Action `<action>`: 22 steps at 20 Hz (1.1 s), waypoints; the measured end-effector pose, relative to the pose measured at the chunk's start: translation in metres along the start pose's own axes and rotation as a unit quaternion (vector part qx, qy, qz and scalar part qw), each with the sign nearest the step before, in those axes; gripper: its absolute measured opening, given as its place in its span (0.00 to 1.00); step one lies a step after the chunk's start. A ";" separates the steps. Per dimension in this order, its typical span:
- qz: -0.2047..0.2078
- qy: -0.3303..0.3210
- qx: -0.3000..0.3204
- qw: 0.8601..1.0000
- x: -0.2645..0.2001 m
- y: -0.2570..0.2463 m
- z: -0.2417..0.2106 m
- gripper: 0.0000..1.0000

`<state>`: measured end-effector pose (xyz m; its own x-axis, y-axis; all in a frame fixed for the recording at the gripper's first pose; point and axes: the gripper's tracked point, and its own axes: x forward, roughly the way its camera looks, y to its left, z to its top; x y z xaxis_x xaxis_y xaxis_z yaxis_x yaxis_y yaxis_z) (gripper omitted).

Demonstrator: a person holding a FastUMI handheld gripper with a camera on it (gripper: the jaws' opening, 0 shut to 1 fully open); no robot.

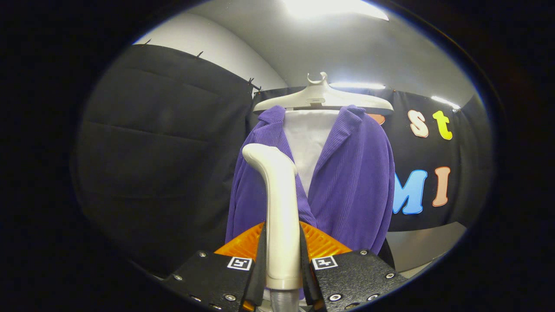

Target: Iron the clothes twice with a garment steamer, once on the left side and once on the right side.

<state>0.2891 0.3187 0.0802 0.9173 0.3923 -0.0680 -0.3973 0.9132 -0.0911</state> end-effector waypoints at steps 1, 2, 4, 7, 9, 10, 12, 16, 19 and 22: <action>0.002 0.010 0.002 1.000 -0.002 -0.001 -0.011 0.36; 0.003 0.019 0.005 1.000 -0.006 0.000 -0.021 0.36; 0.002 0.031 0.002 1.000 -0.014 -0.002 -0.035 0.36; 0.005 0.031 -0.004 1.000 -0.022 -0.003 -0.047 0.36; 0.007 0.036 -0.006 0.999 -0.029 -0.003 -0.054 0.36; 0.006 0.038 -0.007 0.999 -0.032 -0.002 -0.058 0.36; 0.006 0.045 -0.010 0.999 -0.037 -0.001 -0.066 0.36; 0.004 0.064 -0.007 0.998 -0.044 -0.003 -0.090 0.36; 0.004 0.088 -0.003 0.996 -0.047 -0.001 -0.110 0.36; 0.007 0.102 -0.009 0.995 -0.050 0.003 -0.128 0.36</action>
<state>0.2384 0.2874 -0.0438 0.8878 0.3734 -0.2691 -0.4126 0.9048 -0.1055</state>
